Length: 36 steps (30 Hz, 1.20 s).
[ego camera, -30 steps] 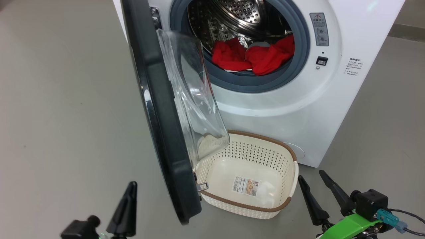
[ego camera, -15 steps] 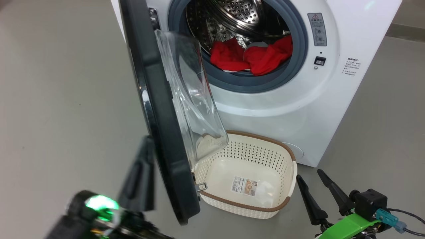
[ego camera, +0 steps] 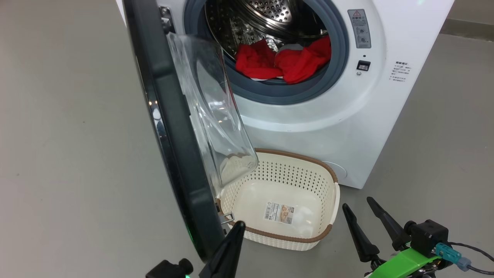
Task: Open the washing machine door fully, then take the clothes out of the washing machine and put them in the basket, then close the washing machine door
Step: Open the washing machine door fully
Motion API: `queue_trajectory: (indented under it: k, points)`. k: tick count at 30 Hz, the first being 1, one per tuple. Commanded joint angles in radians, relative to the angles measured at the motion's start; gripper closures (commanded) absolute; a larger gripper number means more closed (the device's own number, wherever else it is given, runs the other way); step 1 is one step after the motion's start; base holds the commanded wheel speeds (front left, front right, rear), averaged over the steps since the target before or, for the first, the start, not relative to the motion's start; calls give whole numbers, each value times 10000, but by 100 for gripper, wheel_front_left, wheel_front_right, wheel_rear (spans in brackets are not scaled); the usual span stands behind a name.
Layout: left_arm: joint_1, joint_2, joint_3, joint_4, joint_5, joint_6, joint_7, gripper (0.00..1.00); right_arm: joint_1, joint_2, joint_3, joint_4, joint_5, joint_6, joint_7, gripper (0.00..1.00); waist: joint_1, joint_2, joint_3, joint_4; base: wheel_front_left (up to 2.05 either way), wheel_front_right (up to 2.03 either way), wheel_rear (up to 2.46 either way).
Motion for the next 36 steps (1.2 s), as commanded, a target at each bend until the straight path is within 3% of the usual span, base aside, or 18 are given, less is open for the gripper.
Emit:
queue_trajectory:
  k: [1, 16, 36]
  points:
    - [-199, 14, 366, 177, -205, 72, -49, 100, -260, -92, 183, -277, 59, 75, -93, 0, 0, -1, 35, -19, 0, 0, 0]
    - [-453, 14, 1365, 965, -531, 277, -49, 100, -232, -27, 104, -275, 64, 75, -93, 0, 0, -1, 77, 108, 0, 0, 0]
    - [206, 14, 3692, 888, 63, 518, -49, 100, -188, 54, 187, -277, -60, 75, -93, 0, 0, -1, 119, 474, 0, 0, 0]
